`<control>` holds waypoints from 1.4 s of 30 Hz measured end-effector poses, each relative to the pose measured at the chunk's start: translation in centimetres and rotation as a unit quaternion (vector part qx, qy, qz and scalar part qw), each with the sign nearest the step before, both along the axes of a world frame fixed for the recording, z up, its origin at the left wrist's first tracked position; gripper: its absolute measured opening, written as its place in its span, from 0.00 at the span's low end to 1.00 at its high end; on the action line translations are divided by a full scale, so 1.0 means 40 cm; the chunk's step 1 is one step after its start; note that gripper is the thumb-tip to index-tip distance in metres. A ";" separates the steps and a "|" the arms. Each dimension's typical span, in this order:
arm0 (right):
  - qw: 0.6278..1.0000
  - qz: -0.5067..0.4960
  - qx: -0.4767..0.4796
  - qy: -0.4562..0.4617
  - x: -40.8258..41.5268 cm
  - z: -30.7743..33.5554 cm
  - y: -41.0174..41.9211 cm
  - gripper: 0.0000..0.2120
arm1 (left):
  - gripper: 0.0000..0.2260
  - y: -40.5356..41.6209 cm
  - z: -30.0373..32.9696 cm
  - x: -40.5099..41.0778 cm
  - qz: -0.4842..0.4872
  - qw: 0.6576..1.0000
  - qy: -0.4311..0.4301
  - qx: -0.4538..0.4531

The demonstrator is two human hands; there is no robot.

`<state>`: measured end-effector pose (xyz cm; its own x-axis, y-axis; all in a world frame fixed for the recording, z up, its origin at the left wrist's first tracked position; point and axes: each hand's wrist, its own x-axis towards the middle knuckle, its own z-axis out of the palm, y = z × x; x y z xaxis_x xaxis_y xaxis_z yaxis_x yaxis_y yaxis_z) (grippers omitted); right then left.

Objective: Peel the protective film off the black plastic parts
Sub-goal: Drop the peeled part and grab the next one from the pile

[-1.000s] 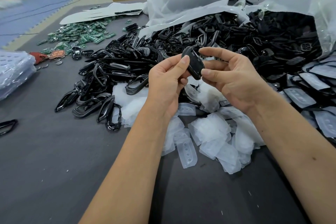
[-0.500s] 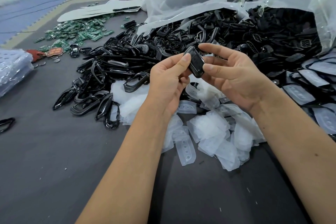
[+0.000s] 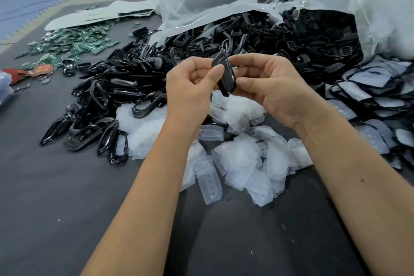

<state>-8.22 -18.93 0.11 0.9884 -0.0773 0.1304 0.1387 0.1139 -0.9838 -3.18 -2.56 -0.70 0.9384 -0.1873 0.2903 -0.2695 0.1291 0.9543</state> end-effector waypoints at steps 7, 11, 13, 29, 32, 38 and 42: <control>0.913 -0.112 -0.393 0.001 -0.069 0.077 -0.101 0.24 | 0.06 -0.106 0.028 -0.044 0.001 0.954 -0.227 0.196; 0.825 -0.160 -0.542 0.029 -0.140 0.113 -0.198 0.26 | 0.06 -0.223 0.024 -0.088 -0.031 0.897 -0.345 0.273; 0.792 -0.183 -0.580 0.058 -0.176 0.130 -0.245 0.25 | 0.04 -0.291 0.025 -0.112 -0.065 0.874 -0.380 0.297; 0.771 -0.281 -0.564 0.096 -0.189 0.170 -0.261 0.23 | 0.11 -0.307 0.031 -0.160 -0.075 0.873 -0.343 0.338; 0.773 -0.189 -0.599 0.087 -0.129 0.157 -0.196 0.21 | 0.10 -0.227 0.026 -0.117 0.017 0.862 -0.289 0.415; 0.756 -0.070 -0.635 0.139 -0.051 0.107 -0.092 0.20 | 0.15 -0.072 -0.008 -0.041 0.149 0.828 -0.189 0.507; 0.733 -0.071 -0.669 0.105 -0.027 0.069 -0.041 0.20 | 0.20 -0.023 -0.017 -0.004 0.115 0.764 -0.139 0.619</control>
<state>-9.30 -20.57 2.87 0.9919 -0.1229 0.0306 -0.1142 -0.9724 -0.2035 -3.34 -3.49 -1.37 0.9224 -0.3189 0.2179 -0.3632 -0.9081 0.2084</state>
